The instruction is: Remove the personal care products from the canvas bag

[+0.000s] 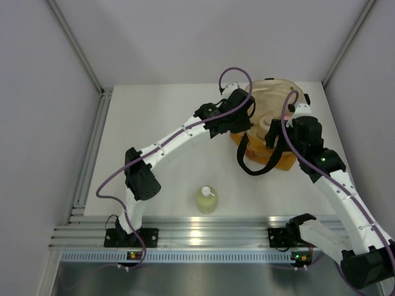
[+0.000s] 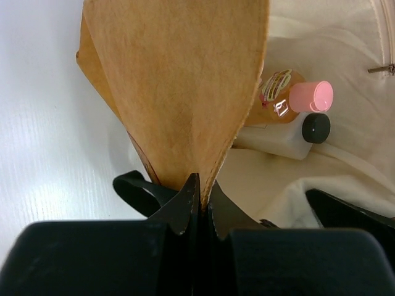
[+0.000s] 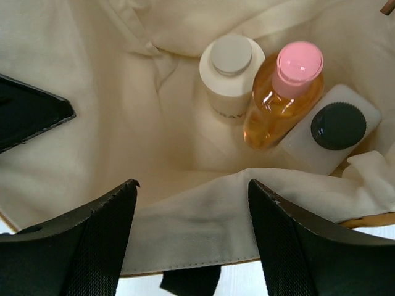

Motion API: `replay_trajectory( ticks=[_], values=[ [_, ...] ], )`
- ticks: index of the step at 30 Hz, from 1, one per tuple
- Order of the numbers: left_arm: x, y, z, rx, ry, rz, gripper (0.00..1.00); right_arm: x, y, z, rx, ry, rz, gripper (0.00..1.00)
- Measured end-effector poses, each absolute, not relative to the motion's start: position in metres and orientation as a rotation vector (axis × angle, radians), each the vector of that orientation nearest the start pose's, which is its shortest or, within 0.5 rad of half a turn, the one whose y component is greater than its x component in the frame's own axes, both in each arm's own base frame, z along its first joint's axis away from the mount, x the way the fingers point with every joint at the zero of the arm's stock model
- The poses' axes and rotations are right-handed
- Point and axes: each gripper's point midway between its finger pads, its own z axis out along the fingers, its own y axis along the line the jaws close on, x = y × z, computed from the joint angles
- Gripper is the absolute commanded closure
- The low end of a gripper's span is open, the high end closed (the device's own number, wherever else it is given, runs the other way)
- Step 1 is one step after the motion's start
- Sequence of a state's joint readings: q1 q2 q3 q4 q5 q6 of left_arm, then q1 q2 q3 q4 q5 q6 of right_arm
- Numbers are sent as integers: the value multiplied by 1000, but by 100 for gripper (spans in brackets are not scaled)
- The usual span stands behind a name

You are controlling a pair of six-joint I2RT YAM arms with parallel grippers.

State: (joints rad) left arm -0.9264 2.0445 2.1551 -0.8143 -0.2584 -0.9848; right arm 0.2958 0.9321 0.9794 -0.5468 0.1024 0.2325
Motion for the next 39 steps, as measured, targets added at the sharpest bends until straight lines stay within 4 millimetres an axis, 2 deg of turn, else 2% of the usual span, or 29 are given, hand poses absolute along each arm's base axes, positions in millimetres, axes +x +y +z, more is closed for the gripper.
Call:
replay_trajectory(
  ticks=[3, 10, 15, 21, 25, 30, 39],
  values=[
    [336, -440, 248, -207, 2357, -708, 100, 292, 79, 228, 9, 2109, 203, 31],
    [322, -441, 228, -190, 2383, -661, 100, 303, 80, 219, 12, 2167, 173, 31],
    [314, -435, 214, -202, 2406, -629, 100, 323, 84, 232, 14, 2176, 162, 33],
    [315, -430, 219, -218, 2386, -620, 100, 352, 89, 245, -2, 2169, 131, 37],
    [316, -428, 223, -227, 2375, -622, 100, 369, 89, 229, -31, 2217, 75, 39],
    [315, -428, 220, -249, 2378, -620, 100, 380, 84, 203, -55, 2282, 0, 40],
    [317, -426, 223, -284, 2365, -620, 100, 401, 84, 187, -108, 2313, -65, 42]
  ],
)
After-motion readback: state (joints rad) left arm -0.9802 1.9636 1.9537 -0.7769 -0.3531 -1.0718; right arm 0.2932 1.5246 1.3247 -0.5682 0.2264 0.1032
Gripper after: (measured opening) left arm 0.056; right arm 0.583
